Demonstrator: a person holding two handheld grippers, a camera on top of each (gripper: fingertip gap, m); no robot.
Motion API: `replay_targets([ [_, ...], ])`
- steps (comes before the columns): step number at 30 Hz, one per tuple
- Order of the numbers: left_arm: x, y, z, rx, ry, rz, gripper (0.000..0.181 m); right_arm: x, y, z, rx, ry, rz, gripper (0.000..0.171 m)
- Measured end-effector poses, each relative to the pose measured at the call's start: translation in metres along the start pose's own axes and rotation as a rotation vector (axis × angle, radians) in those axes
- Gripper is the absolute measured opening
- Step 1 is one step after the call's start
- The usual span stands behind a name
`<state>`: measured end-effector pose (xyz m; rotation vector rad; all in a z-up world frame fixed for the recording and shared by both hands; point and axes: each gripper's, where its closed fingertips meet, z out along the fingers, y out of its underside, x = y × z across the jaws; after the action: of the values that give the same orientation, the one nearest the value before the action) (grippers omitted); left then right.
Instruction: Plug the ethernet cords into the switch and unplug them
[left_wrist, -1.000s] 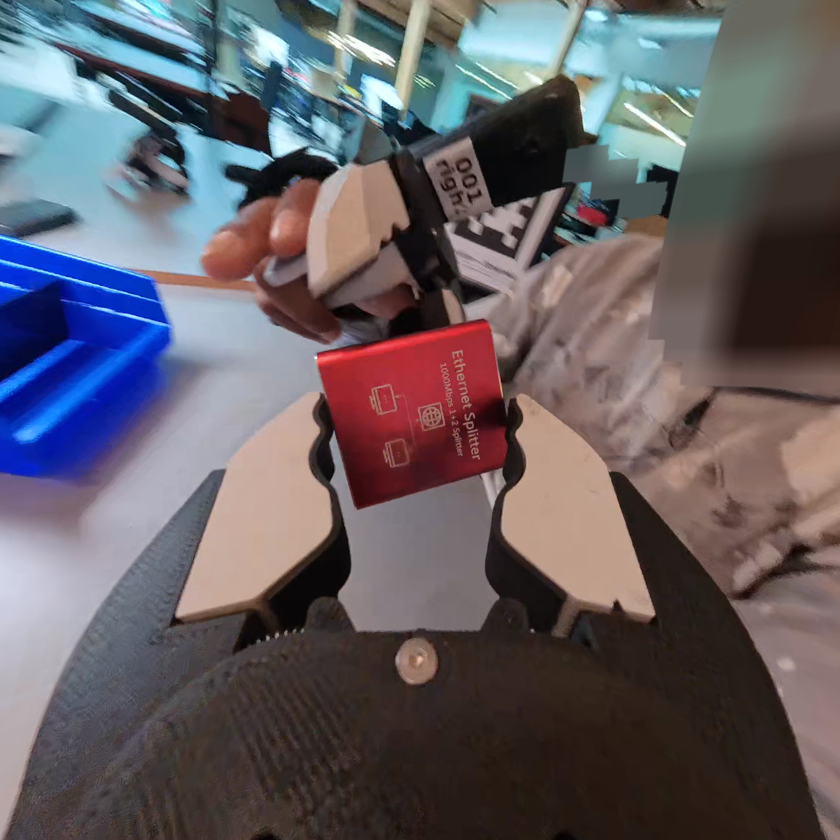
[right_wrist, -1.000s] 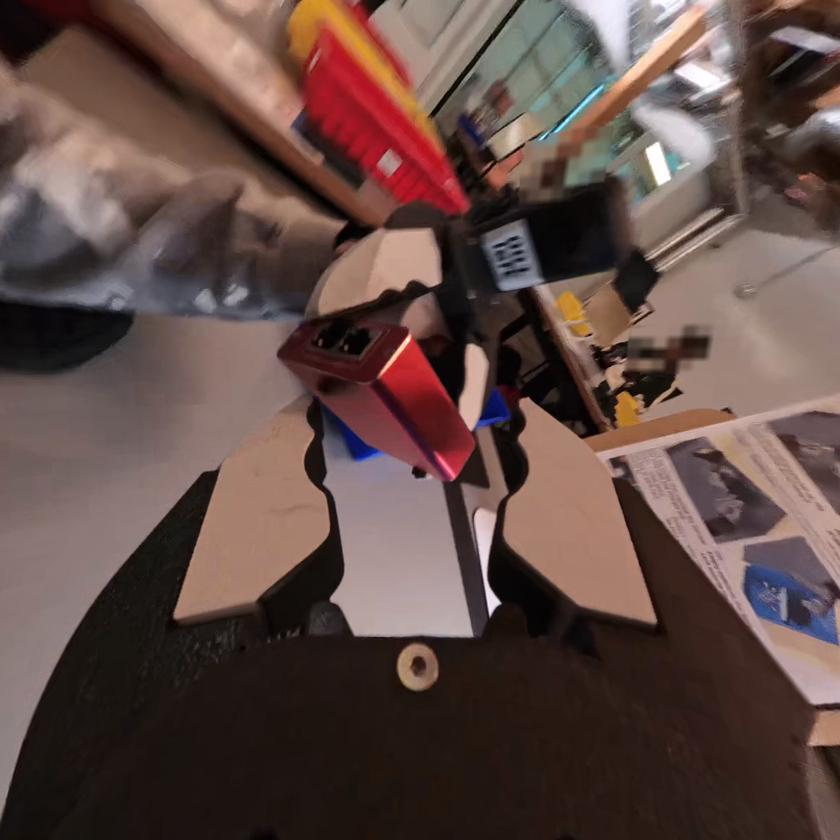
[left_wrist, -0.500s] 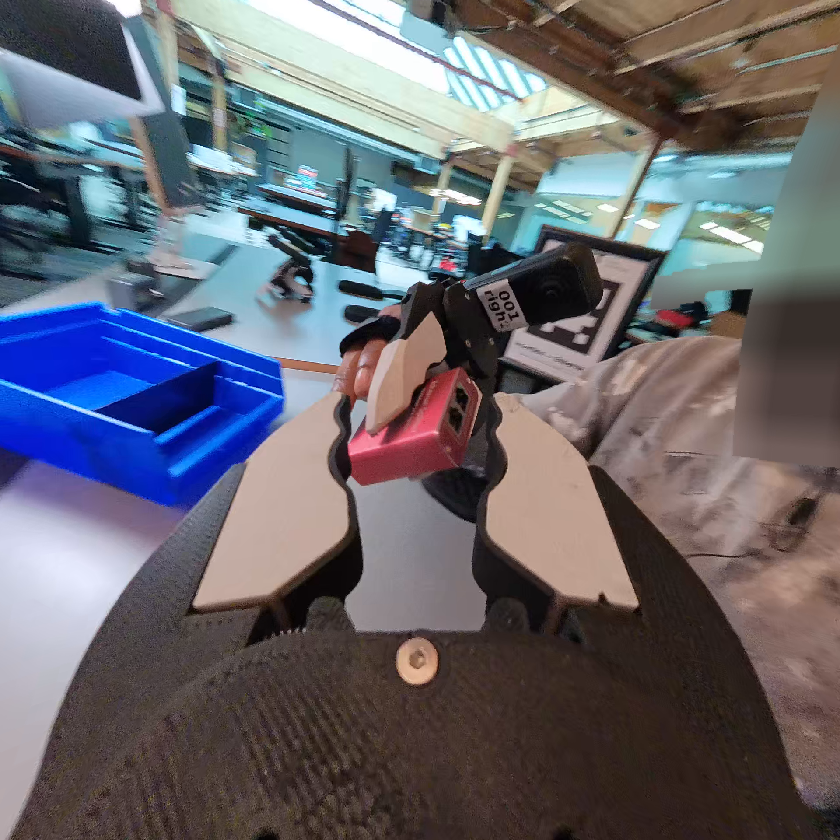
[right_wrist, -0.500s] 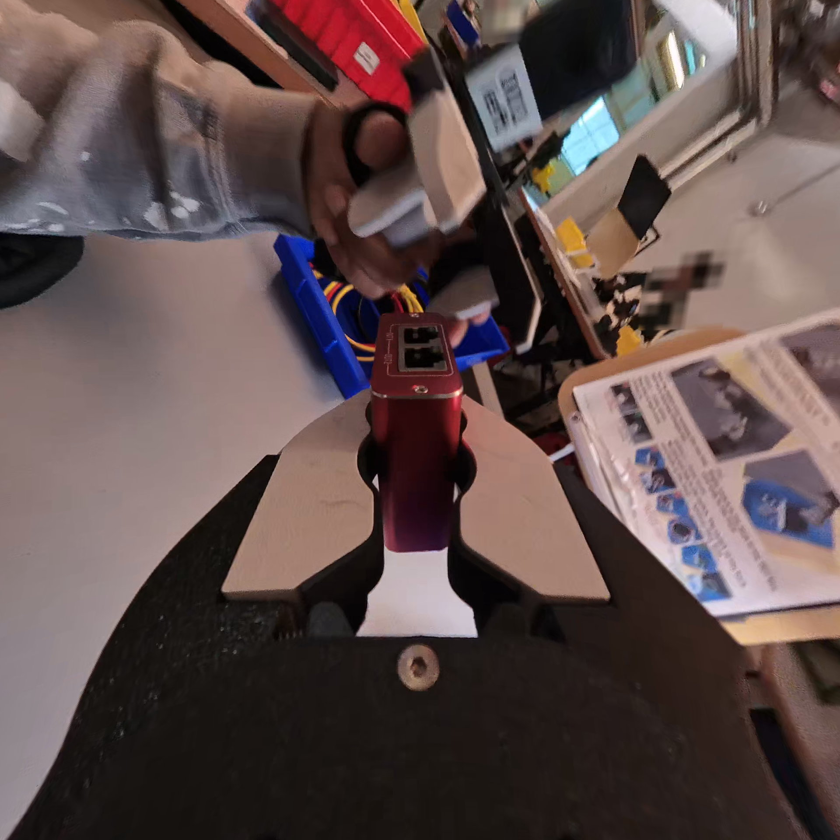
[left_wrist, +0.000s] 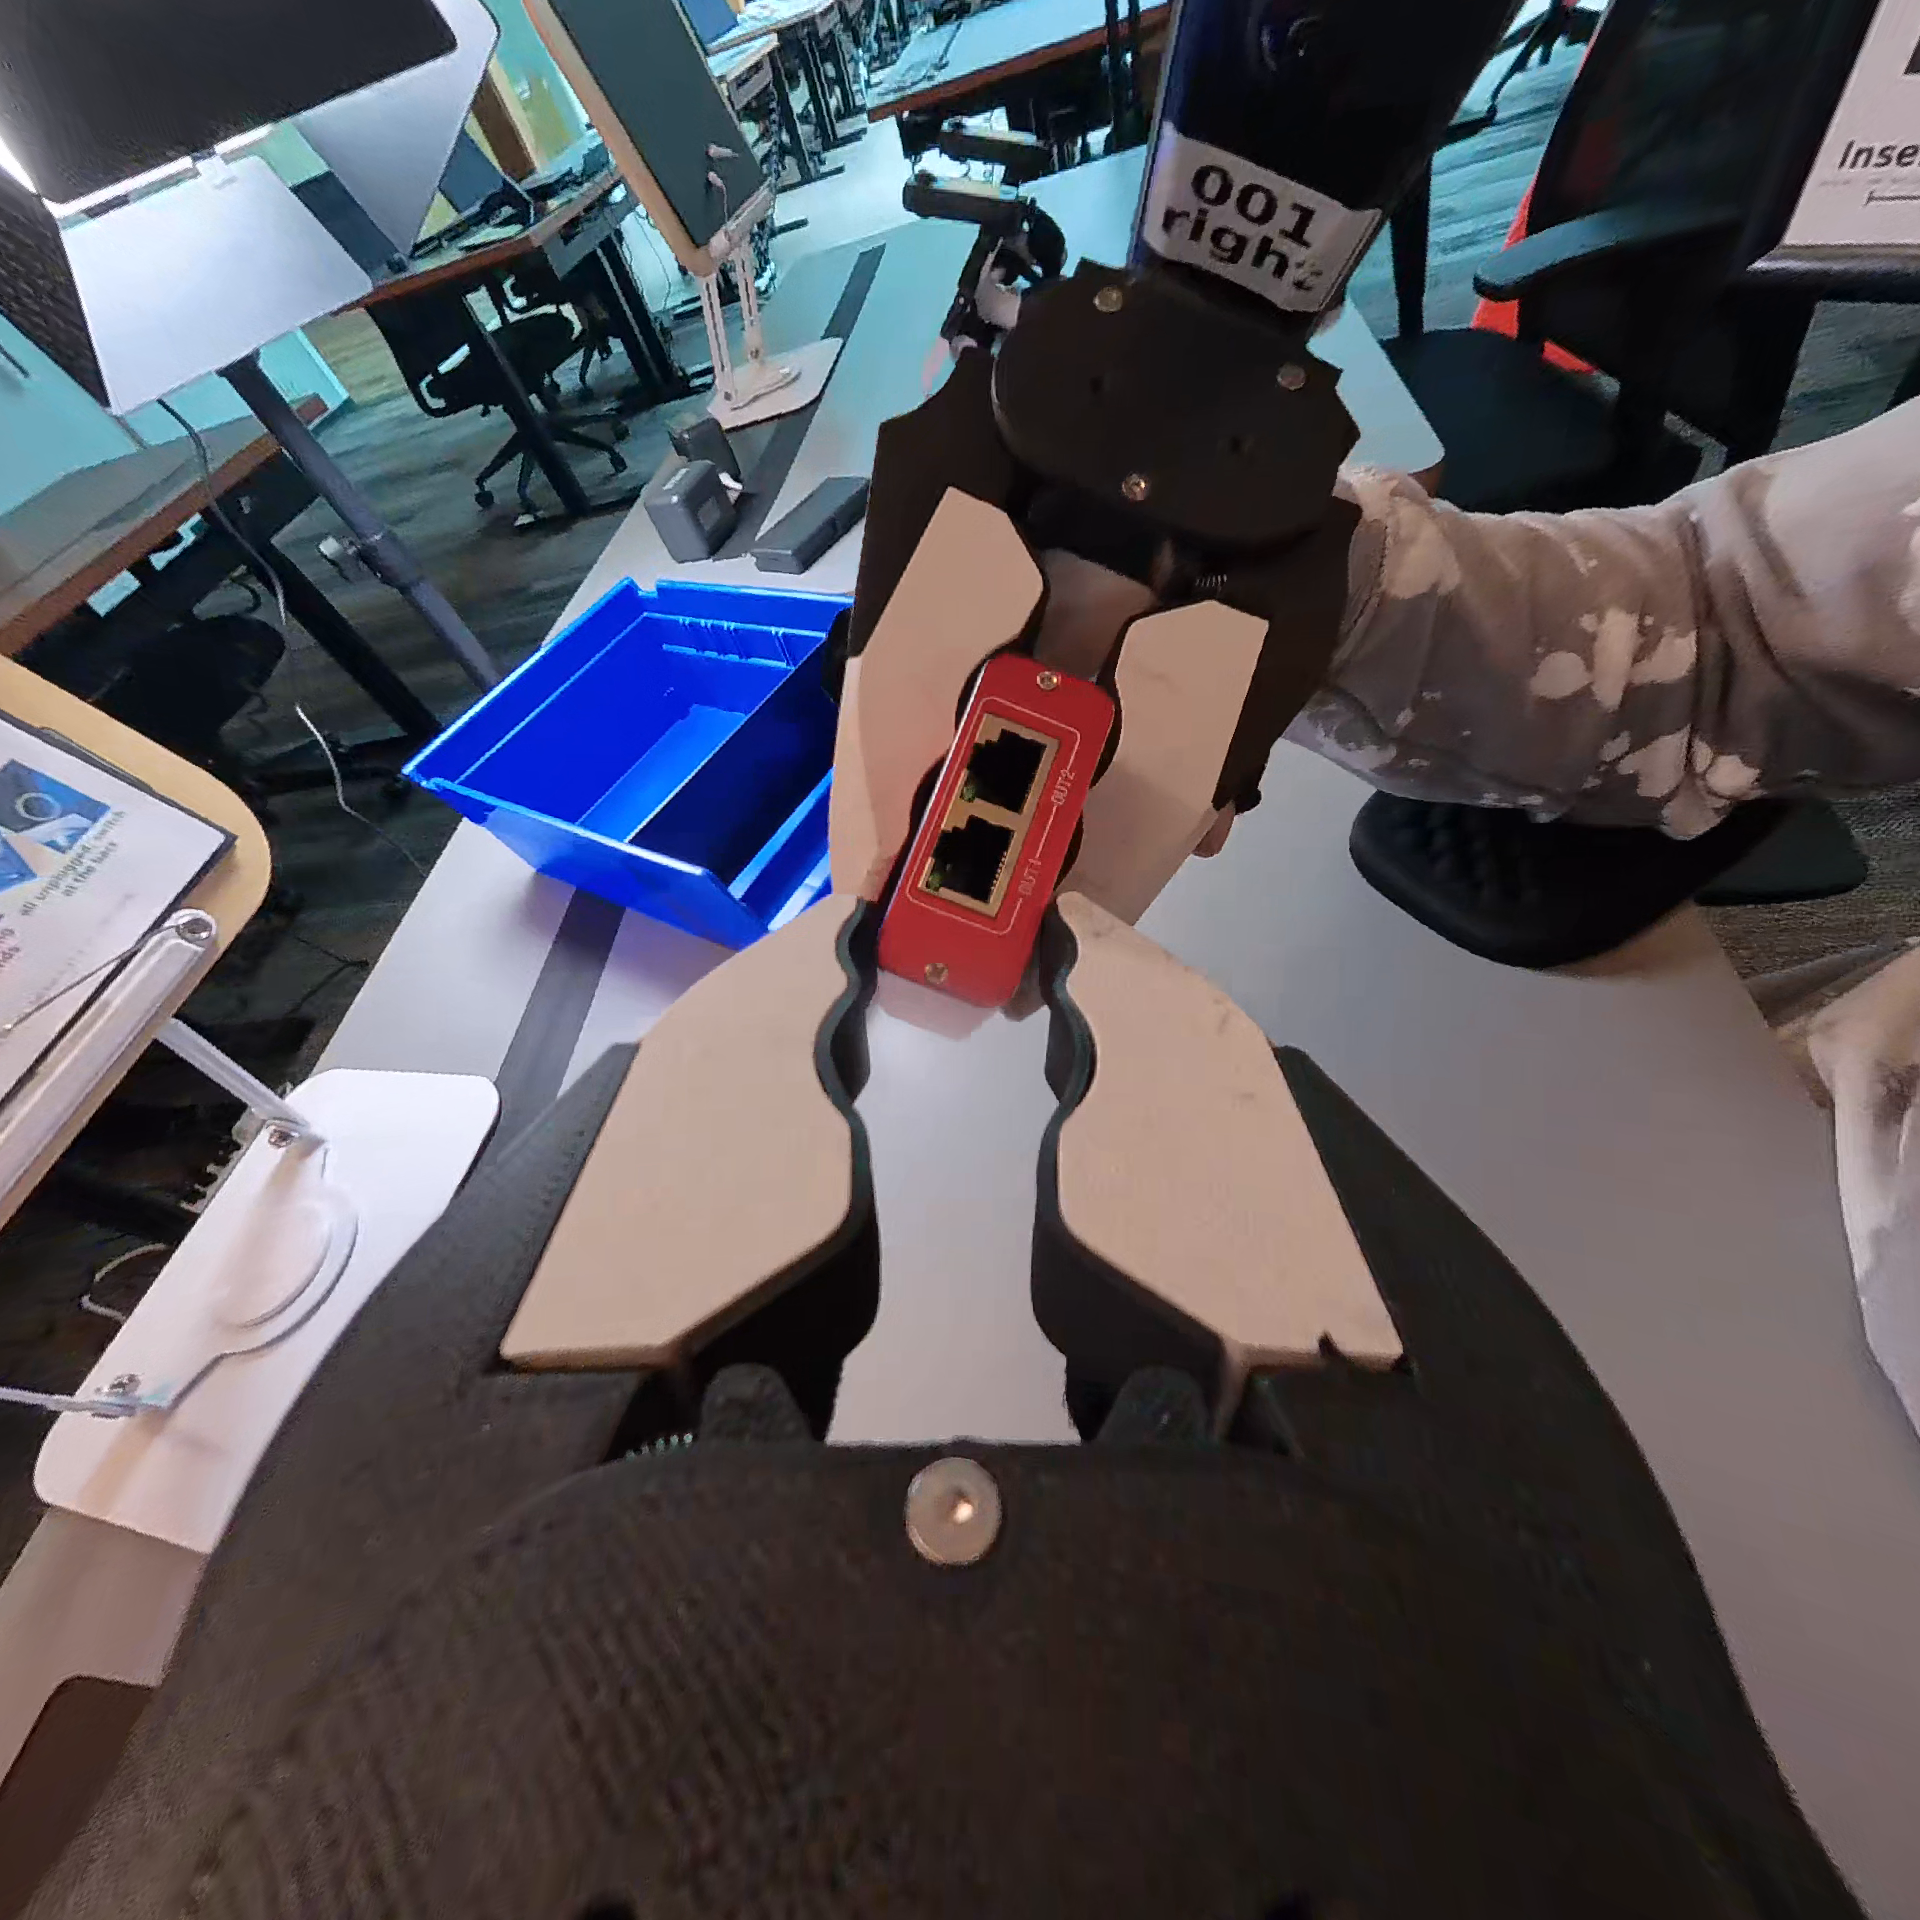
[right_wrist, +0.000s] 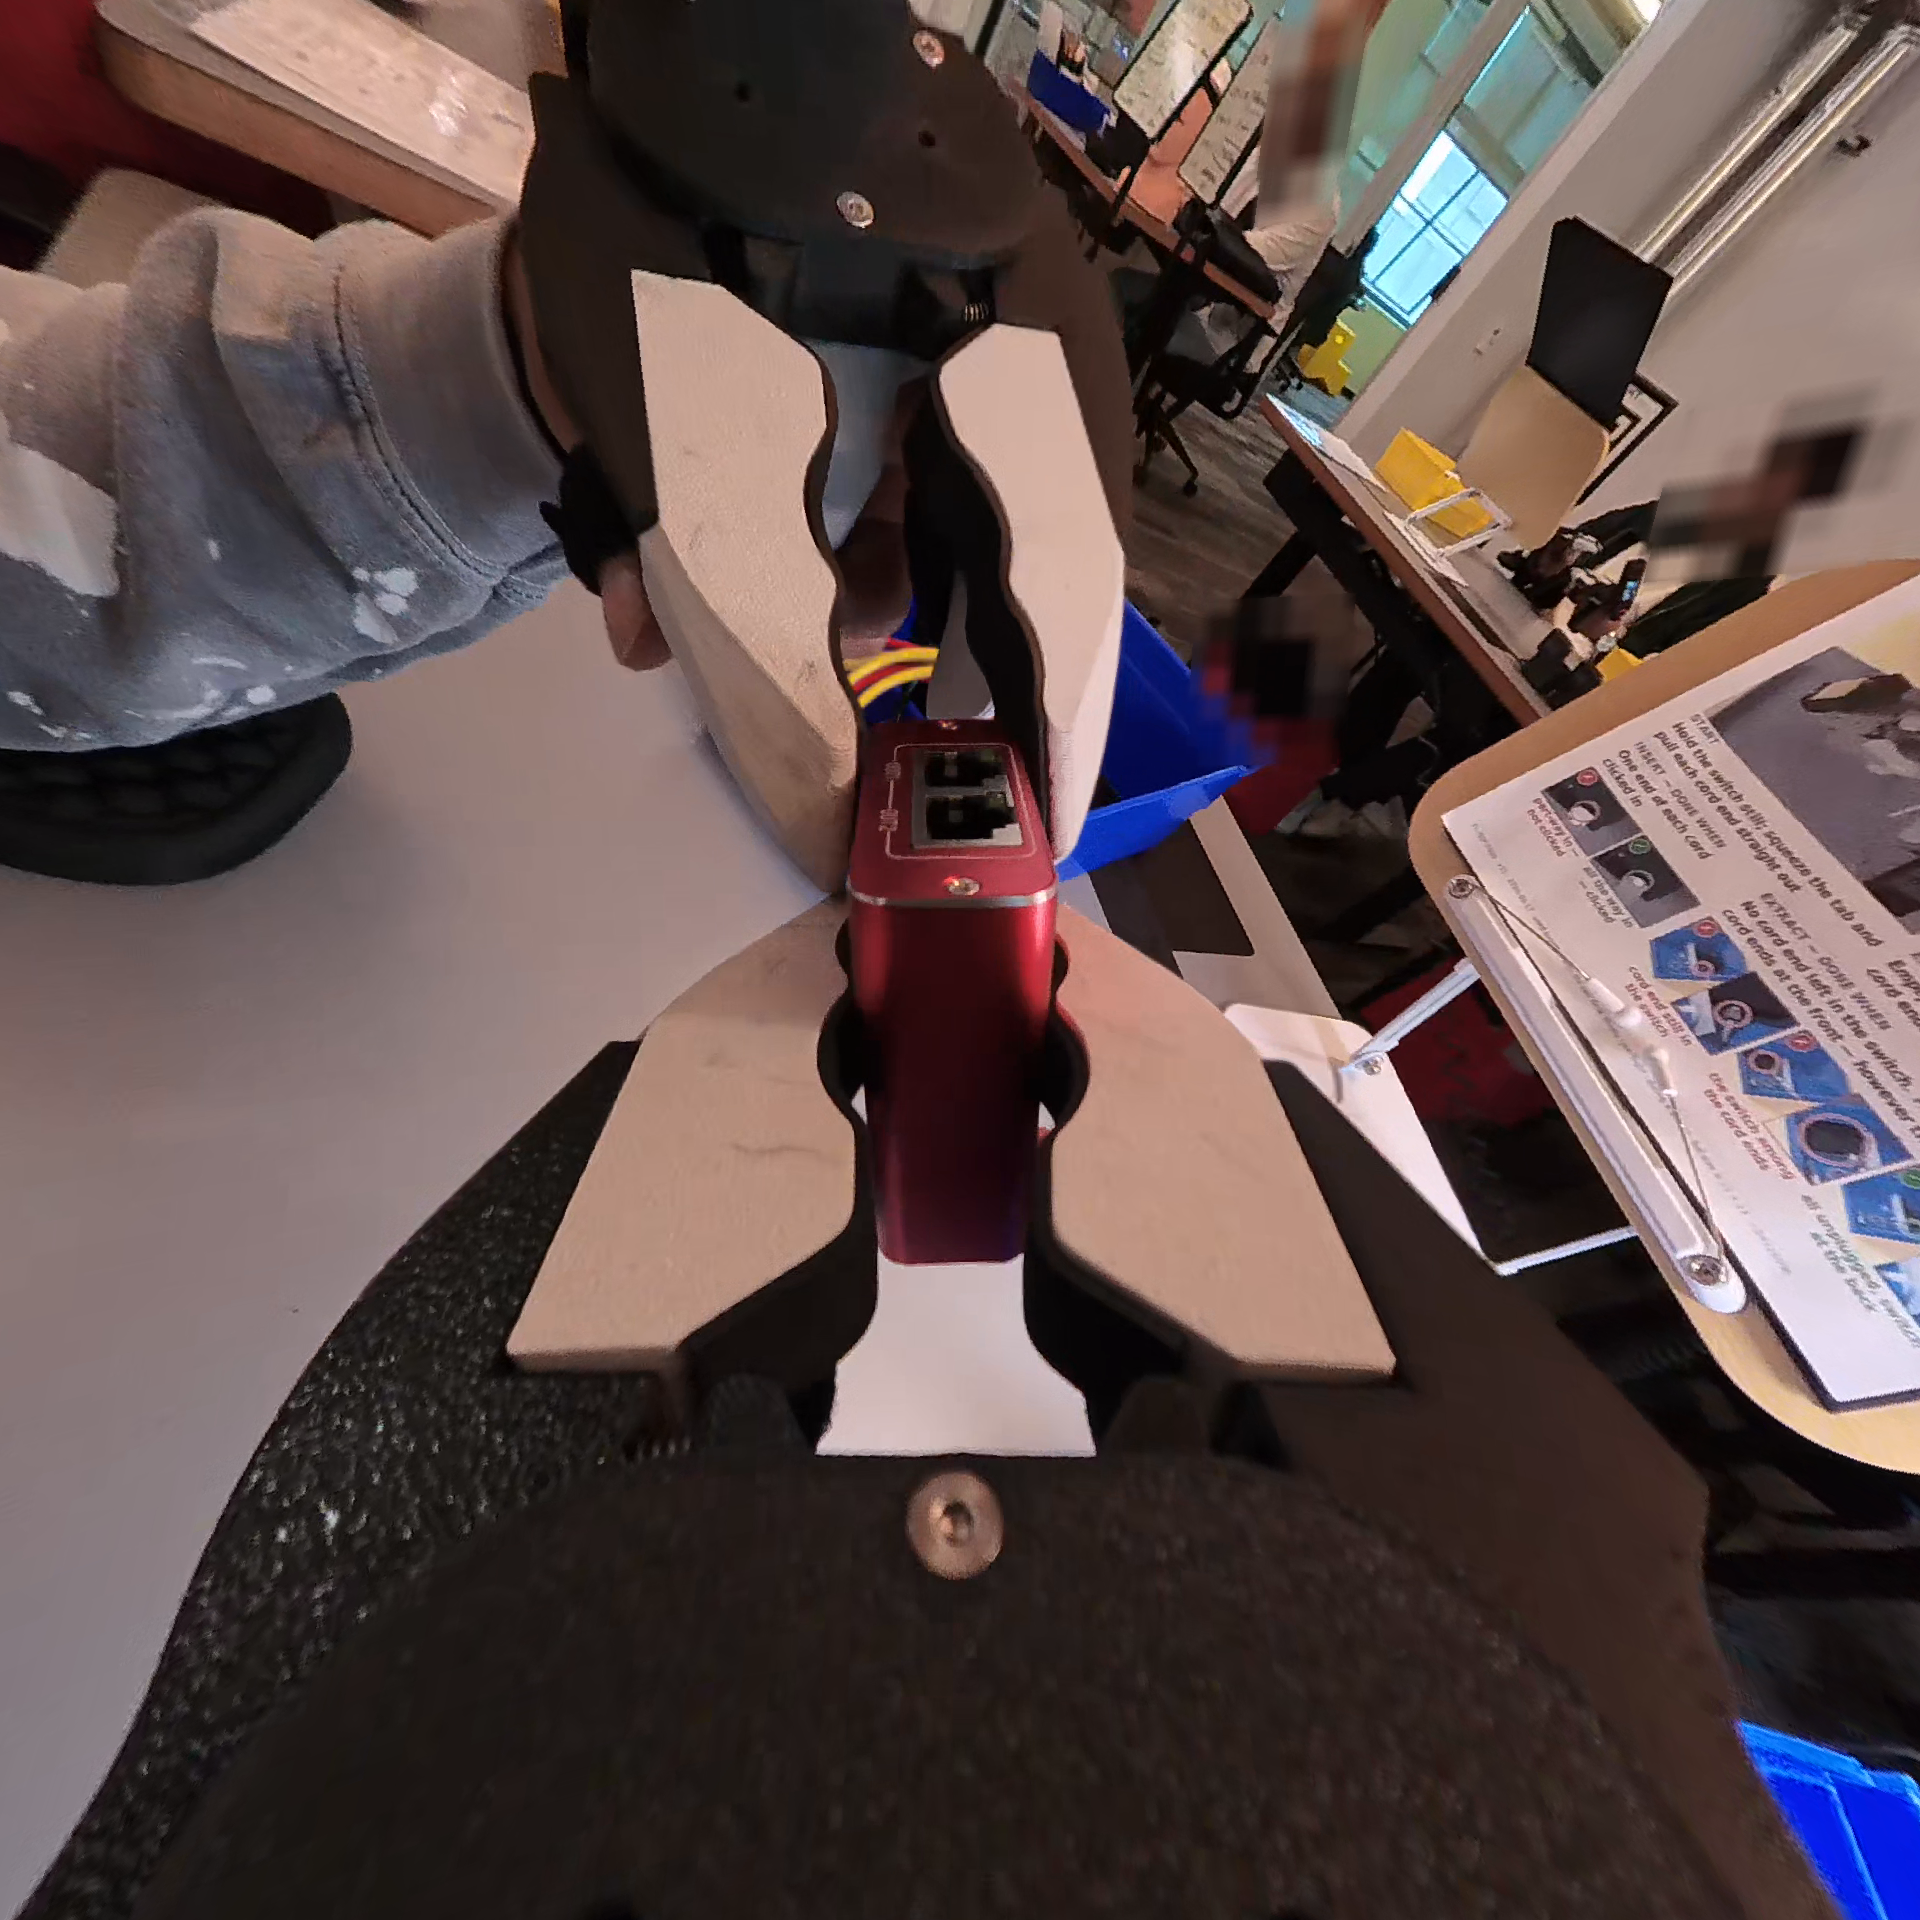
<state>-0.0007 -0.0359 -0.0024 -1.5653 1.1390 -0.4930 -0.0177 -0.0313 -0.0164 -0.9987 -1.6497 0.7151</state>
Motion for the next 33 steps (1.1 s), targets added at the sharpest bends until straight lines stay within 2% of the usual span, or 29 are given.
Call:
replay_targets([
  [9,0.006,-0.030,-0.011,0.192,0.053,-0.030,0.029,-0.001,-0.032,-0.013,0.186,-0.022,0.065,0.029],
  [16,0.013,-0.068,-0.028,0.468,0.112,-0.117,0.027,0.002,-0.071,-0.031,0.455,-0.044,0.192,0.034],
  [20,0.009,-0.084,-0.041,0.640,0.141,-0.192,0.026,0.004,-0.078,-0.035,0.525,-0.043,0.243,0.038],
  [25,0.006,-0.089,-0.044,0.791,0.178,-0.253,0.027,0.004,-0.085,-0.036,0.591,-0.020,0.254,0.030],
  [28,0.005,-0.086,-0.042,0.774,0.230,-0.300,0.027,0.006,-0.084,-0.040,0.547,-0.022,0.250,0.030],
  [33,0.006,-0.070,-0.033,0.578,0.232,-0.293,0.028,0.005,-0.070,-0.040,0.378,-0.043,0.215,0.029],
])
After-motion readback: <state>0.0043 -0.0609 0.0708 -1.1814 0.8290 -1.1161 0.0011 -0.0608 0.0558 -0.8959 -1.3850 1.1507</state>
